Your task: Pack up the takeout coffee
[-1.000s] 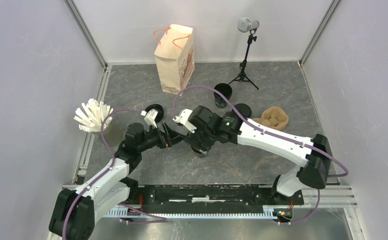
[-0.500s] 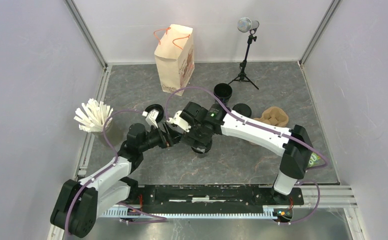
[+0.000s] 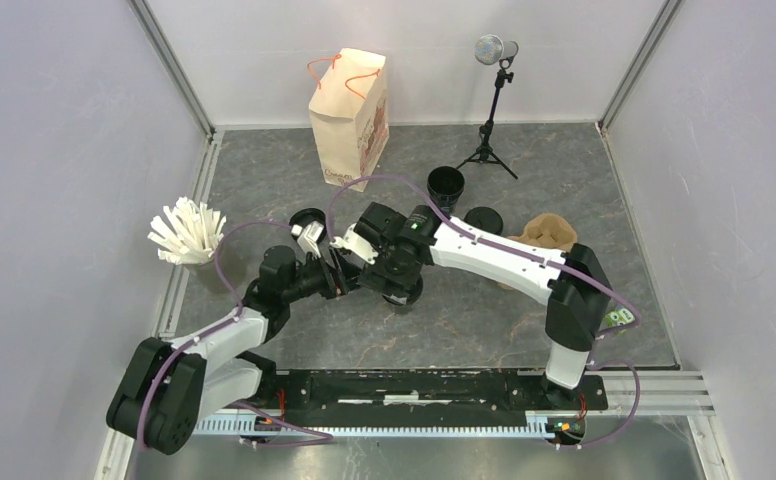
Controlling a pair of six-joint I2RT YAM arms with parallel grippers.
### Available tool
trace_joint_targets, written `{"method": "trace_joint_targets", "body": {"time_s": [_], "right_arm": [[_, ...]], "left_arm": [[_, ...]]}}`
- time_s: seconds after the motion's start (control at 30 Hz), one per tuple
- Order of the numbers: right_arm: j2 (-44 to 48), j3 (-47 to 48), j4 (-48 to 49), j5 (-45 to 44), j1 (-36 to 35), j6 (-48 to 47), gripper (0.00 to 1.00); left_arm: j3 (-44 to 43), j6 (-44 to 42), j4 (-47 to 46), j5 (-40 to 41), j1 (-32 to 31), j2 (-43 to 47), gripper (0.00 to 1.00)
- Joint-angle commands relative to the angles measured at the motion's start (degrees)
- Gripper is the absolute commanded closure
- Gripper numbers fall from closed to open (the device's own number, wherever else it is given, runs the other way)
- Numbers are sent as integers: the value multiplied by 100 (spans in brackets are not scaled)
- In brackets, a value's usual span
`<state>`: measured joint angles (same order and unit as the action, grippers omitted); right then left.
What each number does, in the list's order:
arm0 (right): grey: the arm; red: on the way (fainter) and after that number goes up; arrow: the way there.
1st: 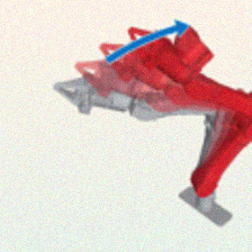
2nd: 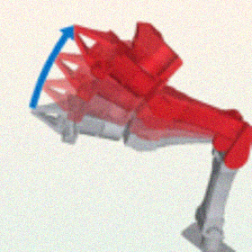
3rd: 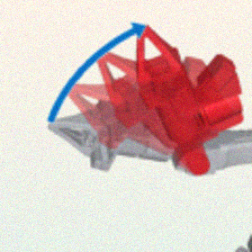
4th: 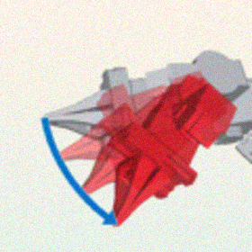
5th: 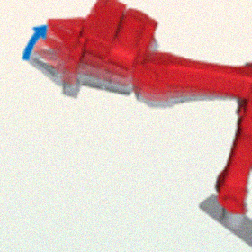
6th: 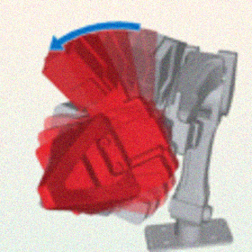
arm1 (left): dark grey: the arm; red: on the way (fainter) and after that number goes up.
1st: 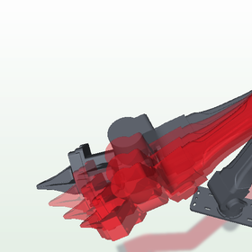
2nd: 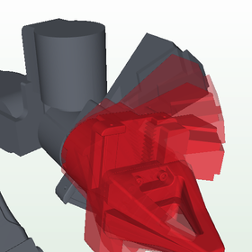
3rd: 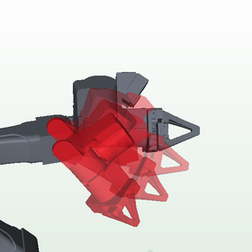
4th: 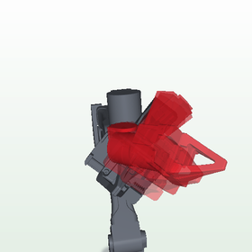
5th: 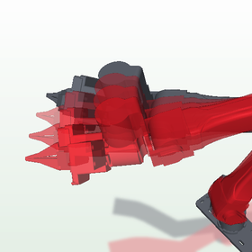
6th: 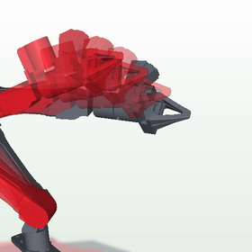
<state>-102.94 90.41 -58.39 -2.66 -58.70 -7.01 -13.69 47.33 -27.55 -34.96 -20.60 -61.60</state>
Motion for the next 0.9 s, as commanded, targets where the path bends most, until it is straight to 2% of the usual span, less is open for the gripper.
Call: {"method": "trace_joint_targets", "body": {"time_s": [0.0,0.57,0.87], "right_arm": [[-124,335,-69,65,34,-82,18],[-403,588,-225,73,51,-178,13],[-485,728,-219,67,61,-231,10]], "left_arm": [[-77,250,-438,-252,12,-132,18],[-278,457,-1293,-582,-112,-1049,23],[-336,417,-1342,-529,-188,-1234,25]]}}
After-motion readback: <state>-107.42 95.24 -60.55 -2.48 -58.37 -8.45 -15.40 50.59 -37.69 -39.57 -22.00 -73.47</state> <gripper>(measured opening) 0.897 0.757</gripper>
